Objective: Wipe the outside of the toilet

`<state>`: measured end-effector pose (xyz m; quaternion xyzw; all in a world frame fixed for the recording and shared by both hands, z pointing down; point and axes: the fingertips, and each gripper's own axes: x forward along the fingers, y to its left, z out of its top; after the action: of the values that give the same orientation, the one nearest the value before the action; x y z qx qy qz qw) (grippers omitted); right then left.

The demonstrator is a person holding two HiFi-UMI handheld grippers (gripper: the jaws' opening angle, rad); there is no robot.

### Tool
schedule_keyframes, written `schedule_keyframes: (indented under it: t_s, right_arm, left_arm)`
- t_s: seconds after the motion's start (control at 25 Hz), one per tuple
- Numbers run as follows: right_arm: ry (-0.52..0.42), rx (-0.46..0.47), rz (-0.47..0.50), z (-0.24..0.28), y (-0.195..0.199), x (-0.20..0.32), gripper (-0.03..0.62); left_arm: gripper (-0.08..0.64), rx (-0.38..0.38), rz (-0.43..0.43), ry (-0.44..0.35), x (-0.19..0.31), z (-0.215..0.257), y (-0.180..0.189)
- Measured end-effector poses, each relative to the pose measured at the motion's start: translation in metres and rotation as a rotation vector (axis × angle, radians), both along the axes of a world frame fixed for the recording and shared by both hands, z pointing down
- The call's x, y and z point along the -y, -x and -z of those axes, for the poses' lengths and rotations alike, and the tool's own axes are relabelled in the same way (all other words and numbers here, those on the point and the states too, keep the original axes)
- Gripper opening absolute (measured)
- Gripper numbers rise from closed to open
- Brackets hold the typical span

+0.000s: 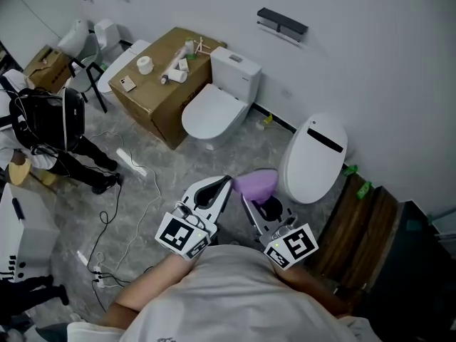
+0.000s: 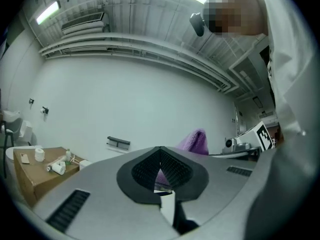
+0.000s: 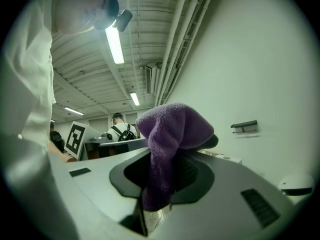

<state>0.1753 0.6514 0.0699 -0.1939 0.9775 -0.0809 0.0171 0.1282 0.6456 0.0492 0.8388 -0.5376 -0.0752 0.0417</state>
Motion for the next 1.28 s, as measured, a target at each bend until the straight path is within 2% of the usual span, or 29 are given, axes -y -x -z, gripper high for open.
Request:
schedule_keyframes:
  t_s: [0.28,0.52,0.64,0.88,1.12,1.28]
  right_arm:
    - [0.023,-0.027,-0.070,-0.005,0.032,0.061,0.086]
    - [0.044,-0.071,-0.142,-0.006,0.085,0.120,0.086]
    - [0.053,-0.079,-0.170,-0.005,0.115,0.147,0.086]
    - [0.071,-0.094,-0.196,-0.009,0.161,0.177,0.086]
    - [0.095,-0.112,-0.225,-0.016,0.173,0.209,0.086]
    - [0.102,-0.113,-0.211,-0.020,0.179,0.233,0.086]
  left_arm:
    - [0.006,-0.066,-0.143,-0.007,0.066,0.000,0.022]
    - [0.006,-0.107,-0.234,0.013,0.130,0.002,0.073]
    - [0.006,-0.099,-0.279,0.022,0.157,0.001,0.098]
    - [0.006,-0.104,-0.291,0.025,0.198,-0.003,0.150]
    - [0.006,-0.128,-0.316,0.036,0.227,-0.008,0.164]
    - [0.006,-0.130,-0.303,0.044,0.251,-0.010,0.169]
